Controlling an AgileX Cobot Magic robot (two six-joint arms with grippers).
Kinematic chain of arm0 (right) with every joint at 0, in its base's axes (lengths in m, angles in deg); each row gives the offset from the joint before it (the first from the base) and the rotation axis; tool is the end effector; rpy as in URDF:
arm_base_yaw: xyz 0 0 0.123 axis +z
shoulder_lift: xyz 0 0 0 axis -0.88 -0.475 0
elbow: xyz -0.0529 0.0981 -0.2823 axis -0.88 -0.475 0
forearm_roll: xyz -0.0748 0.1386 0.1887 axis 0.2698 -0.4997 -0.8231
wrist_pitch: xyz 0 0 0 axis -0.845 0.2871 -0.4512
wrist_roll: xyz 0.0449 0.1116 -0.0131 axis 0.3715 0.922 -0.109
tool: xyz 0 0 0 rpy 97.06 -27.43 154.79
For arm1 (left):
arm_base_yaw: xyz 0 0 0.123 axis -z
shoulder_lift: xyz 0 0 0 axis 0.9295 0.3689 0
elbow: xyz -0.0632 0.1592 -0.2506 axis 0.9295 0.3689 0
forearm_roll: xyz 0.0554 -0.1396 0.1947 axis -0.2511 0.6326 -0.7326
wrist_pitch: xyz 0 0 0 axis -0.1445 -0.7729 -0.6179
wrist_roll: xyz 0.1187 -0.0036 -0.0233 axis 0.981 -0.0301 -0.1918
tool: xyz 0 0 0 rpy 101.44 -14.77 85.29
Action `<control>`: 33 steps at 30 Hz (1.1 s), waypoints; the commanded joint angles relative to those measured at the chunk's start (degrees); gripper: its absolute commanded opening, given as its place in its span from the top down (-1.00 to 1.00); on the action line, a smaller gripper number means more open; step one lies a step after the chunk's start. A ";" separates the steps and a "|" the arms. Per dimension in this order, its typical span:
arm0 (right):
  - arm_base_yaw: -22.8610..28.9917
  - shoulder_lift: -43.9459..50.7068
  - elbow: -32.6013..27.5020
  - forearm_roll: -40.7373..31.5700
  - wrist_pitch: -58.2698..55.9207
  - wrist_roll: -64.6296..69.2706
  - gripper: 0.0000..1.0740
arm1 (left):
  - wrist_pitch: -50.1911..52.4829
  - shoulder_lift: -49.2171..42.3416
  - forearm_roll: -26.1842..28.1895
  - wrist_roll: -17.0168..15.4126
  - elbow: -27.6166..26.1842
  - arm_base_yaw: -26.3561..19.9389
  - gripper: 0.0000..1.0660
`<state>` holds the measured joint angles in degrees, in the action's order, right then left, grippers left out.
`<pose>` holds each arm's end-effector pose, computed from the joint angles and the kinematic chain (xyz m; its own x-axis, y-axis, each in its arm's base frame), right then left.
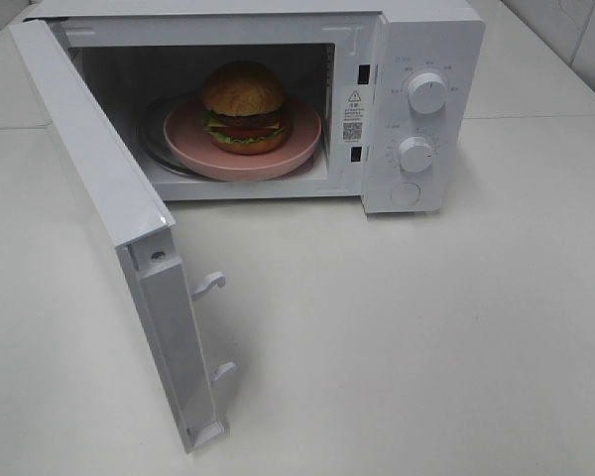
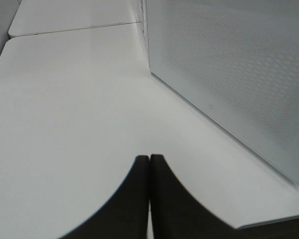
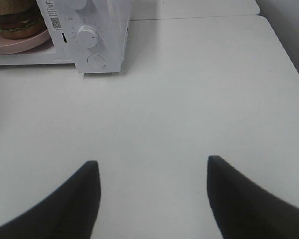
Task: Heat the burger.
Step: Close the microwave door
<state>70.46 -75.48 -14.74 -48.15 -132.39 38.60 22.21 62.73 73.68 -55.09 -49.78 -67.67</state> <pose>-0.0001 -0.0081 0.2684 -0.3976 -0.0468 -0.9164 -0.0873 0.9961 -0.0130 -0.0038 -0.0156 0.2635 -0.4233 0.1219 -0.8978 0.1782 0.9828 0.0494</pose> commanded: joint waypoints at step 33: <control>-0.06 1.15 -0.23 0.00 0.74 -0.52 -0.13 | 49.85 42.28 22.29 20.57 3.44 1.49 0.99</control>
<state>70.46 -75.48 -14.74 -48.15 -132.33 38.60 69.14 102.78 93.79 -36.87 -46.46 -66.92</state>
